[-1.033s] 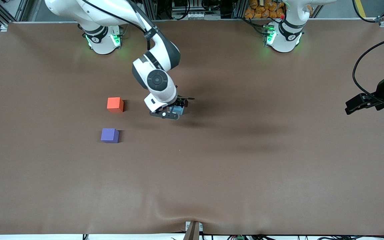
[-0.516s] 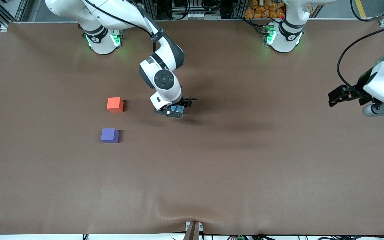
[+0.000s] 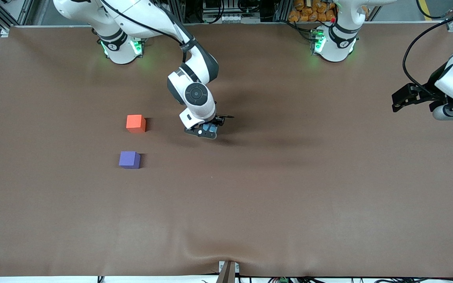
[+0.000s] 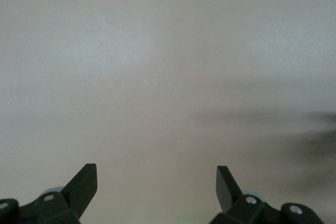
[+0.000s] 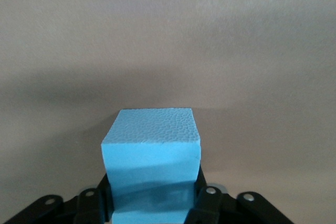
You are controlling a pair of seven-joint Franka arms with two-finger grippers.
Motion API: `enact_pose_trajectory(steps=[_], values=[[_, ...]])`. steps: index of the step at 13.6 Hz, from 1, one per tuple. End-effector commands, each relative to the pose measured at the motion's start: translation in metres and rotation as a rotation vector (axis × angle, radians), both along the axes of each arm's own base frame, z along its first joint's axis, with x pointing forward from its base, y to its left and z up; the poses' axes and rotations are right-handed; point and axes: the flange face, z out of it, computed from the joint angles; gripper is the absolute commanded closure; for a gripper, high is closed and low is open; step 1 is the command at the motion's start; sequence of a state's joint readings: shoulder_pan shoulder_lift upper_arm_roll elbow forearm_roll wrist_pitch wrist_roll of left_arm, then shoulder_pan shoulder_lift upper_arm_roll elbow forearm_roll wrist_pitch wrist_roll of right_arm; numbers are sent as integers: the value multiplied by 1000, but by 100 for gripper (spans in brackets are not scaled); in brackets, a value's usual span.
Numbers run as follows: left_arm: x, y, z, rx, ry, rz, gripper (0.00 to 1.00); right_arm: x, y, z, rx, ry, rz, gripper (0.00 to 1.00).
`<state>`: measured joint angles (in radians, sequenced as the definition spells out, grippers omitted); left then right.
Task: Place blue block between orange and purple blocks
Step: 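Carry the blue cube with the right gripper between orange and purple cubes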
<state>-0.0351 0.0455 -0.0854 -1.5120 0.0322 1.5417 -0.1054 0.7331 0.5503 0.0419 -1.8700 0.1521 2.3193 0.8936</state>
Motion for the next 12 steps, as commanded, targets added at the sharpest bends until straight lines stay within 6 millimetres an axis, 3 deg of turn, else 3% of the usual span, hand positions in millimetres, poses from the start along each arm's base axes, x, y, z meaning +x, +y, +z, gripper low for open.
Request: enact_pose_trajectory(steps=[1,4,6,7,10,12], values=[[-6,4,1,-18,4,-11,0,25,-18,55,-21,36,-9,100],[-5,7,1,-19,1,-5,0,64,-85,122,-33,109,54,100],[-5,8,2,-19,-2,-4,0,81,-140,145,-43,115,114,100],[-5,9,3,-19,-4,-2,0,86,-174,149,-42,123,142,100],[-3,9,3,-20,-13,-1,0,99,-262,135,-7,153,175,100],[-3,9,3,-20,-15,-1,0,96,-277,122,-3,163,172,100]])
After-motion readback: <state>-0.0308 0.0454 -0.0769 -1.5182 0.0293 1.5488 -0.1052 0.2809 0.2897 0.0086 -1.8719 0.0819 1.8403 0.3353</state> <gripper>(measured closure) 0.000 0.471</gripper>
